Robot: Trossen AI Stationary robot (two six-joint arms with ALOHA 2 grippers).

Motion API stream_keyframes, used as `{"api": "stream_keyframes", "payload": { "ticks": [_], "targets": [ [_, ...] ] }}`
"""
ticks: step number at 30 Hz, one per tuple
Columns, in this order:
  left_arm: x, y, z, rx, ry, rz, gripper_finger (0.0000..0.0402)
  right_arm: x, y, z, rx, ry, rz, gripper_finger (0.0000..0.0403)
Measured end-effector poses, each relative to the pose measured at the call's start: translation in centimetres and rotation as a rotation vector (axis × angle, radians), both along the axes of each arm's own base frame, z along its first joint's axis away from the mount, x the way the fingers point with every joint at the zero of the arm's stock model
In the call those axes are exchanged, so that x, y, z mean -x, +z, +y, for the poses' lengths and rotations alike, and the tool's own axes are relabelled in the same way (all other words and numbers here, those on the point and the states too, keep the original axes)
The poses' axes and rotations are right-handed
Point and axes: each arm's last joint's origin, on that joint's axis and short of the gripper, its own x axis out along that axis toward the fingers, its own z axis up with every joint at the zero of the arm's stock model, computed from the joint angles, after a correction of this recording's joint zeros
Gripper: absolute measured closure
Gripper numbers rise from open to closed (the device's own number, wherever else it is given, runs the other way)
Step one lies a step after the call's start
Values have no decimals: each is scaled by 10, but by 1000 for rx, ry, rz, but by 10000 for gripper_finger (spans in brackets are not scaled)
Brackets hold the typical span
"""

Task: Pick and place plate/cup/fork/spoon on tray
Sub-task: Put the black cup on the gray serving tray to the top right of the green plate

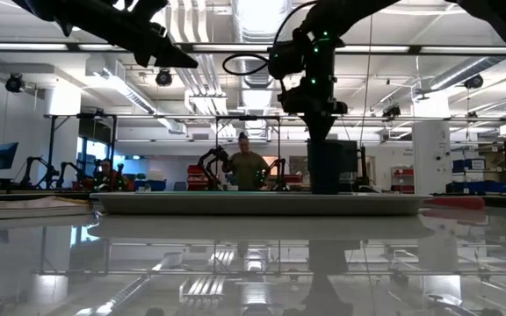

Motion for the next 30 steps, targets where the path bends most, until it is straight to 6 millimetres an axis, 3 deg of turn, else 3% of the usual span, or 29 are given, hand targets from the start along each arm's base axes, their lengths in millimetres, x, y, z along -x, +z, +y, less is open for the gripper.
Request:
{"api": "stream_keyframes", "payload": {
  "ticks": [21,30],
  "targets": [
    [0,0,0,0,0,0,402,-3,-15,0,5,-18,-35,392],
    [0,0,0,0,0,0,402,-4,-20,-1,11,-36,-53,338]
  ]
}}
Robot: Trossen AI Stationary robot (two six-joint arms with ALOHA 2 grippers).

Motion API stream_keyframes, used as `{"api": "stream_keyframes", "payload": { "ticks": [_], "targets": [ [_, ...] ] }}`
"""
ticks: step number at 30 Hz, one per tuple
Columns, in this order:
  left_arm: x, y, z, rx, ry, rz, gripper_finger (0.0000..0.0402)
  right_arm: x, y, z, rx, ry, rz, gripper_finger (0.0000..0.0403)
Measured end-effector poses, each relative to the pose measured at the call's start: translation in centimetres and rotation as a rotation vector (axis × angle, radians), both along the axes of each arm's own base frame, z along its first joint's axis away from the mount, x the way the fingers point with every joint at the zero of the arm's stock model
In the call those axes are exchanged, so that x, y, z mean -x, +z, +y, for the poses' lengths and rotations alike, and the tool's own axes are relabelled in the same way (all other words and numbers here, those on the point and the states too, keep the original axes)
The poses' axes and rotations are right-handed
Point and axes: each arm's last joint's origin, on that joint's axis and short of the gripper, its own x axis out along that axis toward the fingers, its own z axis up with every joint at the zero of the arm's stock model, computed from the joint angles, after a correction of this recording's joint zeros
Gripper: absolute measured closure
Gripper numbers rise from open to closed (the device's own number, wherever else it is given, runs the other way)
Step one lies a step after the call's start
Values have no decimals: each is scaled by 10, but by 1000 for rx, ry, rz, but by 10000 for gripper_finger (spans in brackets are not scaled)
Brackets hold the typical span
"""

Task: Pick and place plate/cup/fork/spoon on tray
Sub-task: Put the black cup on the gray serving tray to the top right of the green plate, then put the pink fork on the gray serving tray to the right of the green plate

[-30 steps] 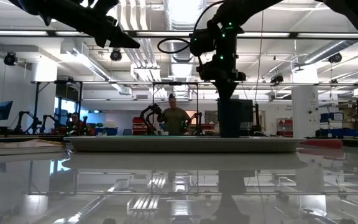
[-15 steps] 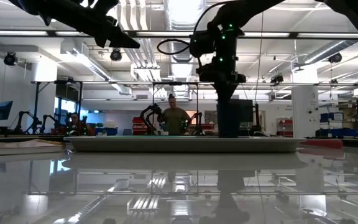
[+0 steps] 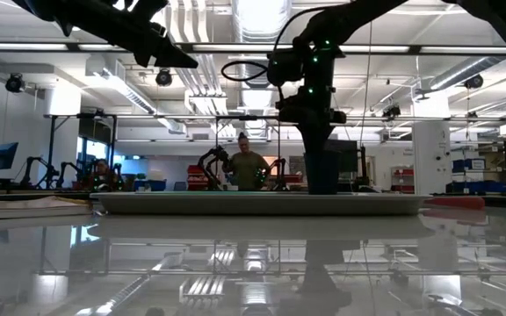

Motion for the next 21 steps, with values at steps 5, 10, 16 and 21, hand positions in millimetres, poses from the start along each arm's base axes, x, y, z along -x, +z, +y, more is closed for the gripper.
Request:
{"api": "stream_keyframes", "payload": {
  "ticks": [5,10,16,21],
  "targets": [
    [0,0,0,0,0,0,402,-1,9,0,10,0,-20,303],
    [0,0,0,0,-1,0,402,1,31,1,28,-1,-54,281],
    [0,0,0,-1,-1,0,402,17,71,12,31,-34,-166,271],
    [0,0,0,-1,-1,0,402,28,85,31,-48,-11,-248,273]
  ]
}}
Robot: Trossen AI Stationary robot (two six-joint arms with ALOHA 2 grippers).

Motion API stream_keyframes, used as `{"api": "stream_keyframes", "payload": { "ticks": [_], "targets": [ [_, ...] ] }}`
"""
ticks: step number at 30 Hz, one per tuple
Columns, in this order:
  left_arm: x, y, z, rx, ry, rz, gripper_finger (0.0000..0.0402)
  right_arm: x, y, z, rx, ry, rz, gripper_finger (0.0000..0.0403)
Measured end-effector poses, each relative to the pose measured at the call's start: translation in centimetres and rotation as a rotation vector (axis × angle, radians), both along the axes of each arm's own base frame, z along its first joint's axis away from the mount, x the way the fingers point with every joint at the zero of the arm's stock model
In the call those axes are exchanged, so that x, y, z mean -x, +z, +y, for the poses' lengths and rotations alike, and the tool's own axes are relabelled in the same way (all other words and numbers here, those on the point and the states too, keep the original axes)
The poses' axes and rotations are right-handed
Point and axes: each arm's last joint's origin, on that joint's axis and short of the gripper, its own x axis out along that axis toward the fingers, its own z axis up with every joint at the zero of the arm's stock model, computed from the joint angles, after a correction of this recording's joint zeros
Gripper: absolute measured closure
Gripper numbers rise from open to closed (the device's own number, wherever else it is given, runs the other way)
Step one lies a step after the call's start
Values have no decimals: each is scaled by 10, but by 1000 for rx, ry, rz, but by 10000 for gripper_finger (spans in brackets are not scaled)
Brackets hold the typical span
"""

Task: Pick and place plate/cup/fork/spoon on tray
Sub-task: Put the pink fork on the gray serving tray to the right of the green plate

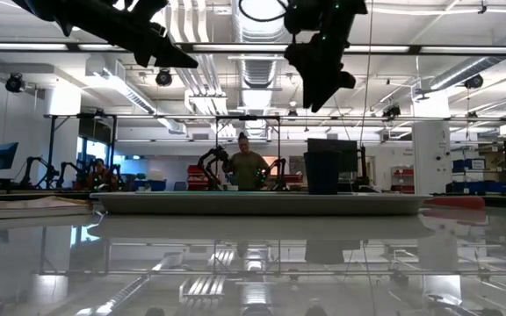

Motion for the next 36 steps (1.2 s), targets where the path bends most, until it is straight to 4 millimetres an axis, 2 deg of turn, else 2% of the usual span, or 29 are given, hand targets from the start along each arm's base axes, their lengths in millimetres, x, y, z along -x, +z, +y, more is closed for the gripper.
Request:
{"api": "stream_keyframes", "payload": {
  "ticks": [5,10,17,22,30,36],
  "targets": [
    [0,0,0,0,0,0,402,13,-1,21,-57,3,-11,268],
    [0,0,0,0,0,0,402,37,-11,36,-102,-65,1,266],
    [0,0,0,1,0,0,402,76,-53,52,-195,-234,107,267],
    [0,0,0,1,0,0,402,95,-85,60,-252,-311,206,268],
    [0,0,0,1,0,-1,402,120,-125,59,-325,-387,312,268],
    [0,0,0,1,0,-1,402,132,-138,51,-340,-452,334,268]
  ]
}}
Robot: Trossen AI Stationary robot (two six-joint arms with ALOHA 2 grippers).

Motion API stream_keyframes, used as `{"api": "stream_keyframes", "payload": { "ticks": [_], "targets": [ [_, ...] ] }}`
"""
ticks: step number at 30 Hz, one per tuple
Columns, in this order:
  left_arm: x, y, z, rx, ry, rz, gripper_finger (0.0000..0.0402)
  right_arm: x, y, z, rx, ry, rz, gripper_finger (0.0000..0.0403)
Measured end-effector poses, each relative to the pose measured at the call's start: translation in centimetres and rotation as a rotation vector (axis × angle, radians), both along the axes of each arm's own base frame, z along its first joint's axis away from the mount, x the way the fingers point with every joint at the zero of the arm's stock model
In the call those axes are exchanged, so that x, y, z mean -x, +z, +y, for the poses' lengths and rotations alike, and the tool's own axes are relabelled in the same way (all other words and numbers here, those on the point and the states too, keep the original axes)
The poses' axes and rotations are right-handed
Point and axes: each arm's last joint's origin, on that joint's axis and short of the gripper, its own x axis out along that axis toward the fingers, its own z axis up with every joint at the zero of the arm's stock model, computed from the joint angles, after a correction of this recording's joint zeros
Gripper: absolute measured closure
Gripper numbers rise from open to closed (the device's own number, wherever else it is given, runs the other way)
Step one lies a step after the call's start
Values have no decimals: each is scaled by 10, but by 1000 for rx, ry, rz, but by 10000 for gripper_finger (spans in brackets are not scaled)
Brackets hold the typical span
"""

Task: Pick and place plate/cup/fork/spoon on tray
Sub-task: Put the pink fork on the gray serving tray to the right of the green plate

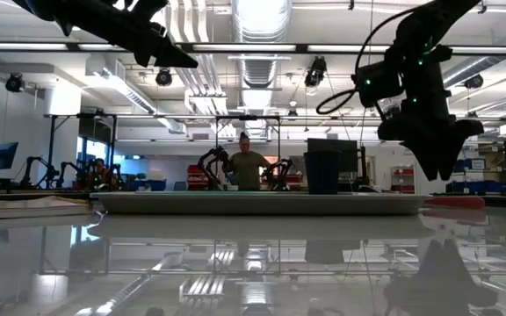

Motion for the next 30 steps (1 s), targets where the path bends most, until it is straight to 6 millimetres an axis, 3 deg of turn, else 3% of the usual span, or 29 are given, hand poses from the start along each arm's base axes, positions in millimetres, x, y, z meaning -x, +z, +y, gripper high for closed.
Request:
{"api": "stream_keyframes", "payload": {
  "ticks": [15,30],
  "targets": [
    [0,0,0,-1,0,-1,402,5,-21,-9,7,-13,98,268],
    [0,0,0,0,0,-1,402,12,-38,-6,-2,41,143,268]
  ]
}}
